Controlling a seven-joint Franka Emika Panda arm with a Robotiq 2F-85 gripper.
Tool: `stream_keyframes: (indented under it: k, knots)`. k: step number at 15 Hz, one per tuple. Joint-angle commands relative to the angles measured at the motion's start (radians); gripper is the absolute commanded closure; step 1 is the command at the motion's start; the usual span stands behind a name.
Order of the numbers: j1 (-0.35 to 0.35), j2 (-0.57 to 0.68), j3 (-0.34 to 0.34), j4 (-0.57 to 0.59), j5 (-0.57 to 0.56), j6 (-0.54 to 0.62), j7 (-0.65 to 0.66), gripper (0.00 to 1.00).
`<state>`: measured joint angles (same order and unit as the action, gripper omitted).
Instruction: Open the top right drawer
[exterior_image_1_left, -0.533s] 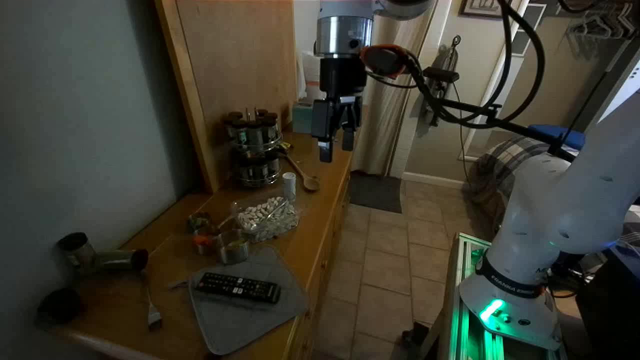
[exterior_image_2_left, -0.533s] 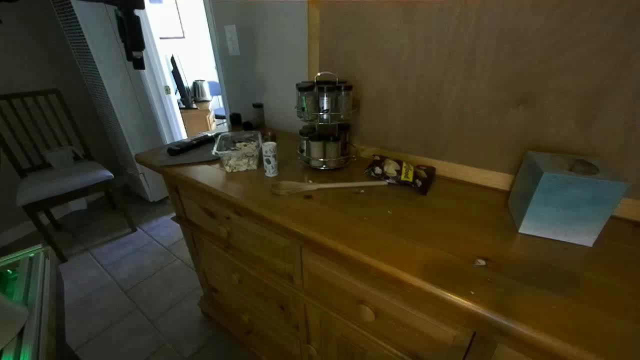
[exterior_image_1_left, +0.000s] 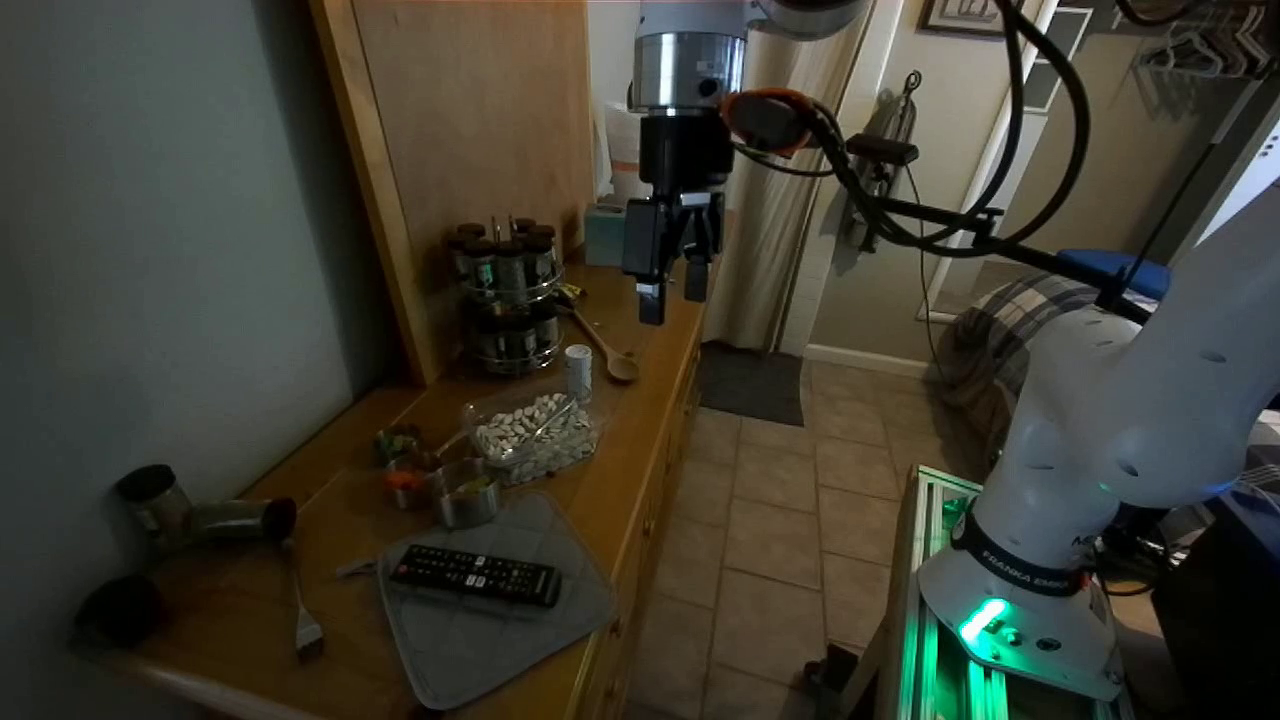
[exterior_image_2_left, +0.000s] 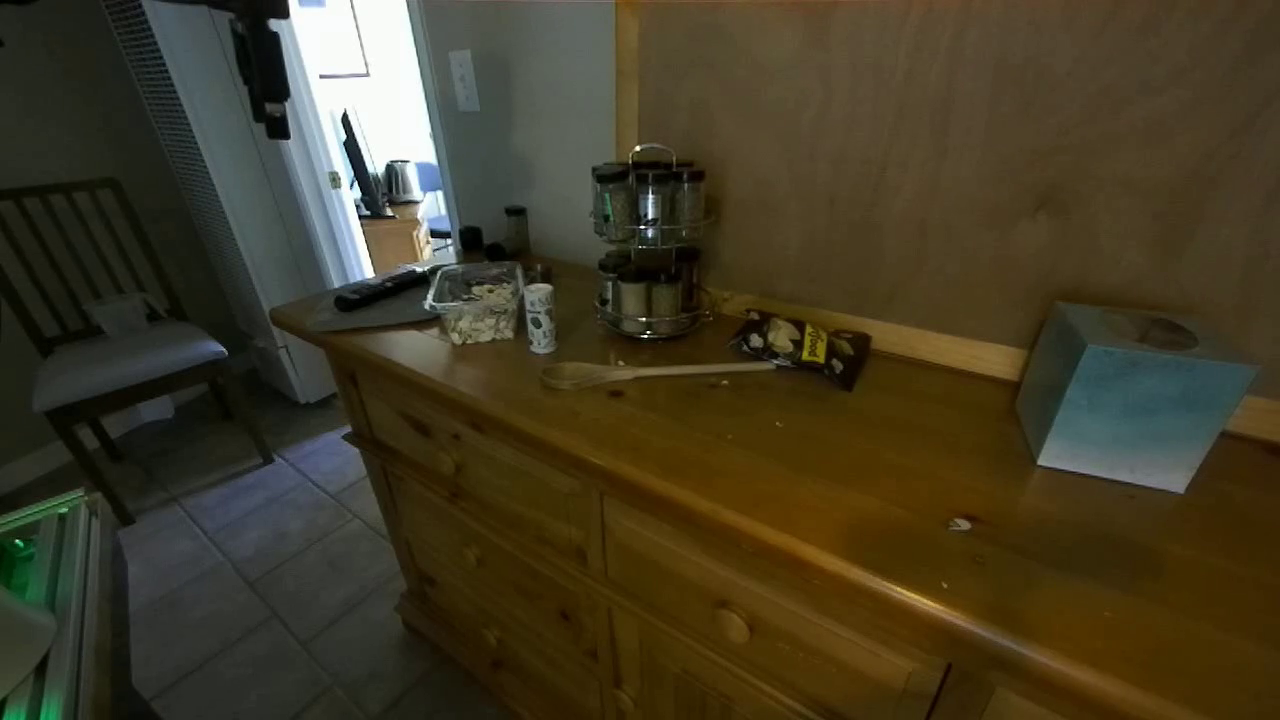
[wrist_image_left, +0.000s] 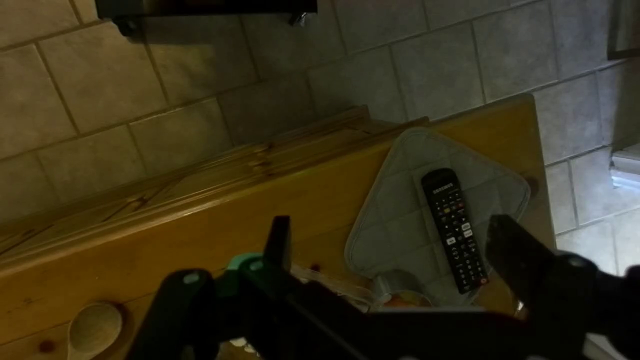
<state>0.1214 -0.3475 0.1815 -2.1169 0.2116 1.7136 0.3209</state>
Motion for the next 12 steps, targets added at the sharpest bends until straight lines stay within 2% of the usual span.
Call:
stream_keyframes:
  k: [1,11,12]
  knots:
    - [-0.003,0.001,0.002,0.003,0.000,-0.003,0.000,0.00]
    - [-0.003,0.001,0.002,0.003,0.000,-0.003,0.000,0.00]
    - [-0.008,0.000,0.003,-0.010,-0.011,0.031,0.000,0.00]
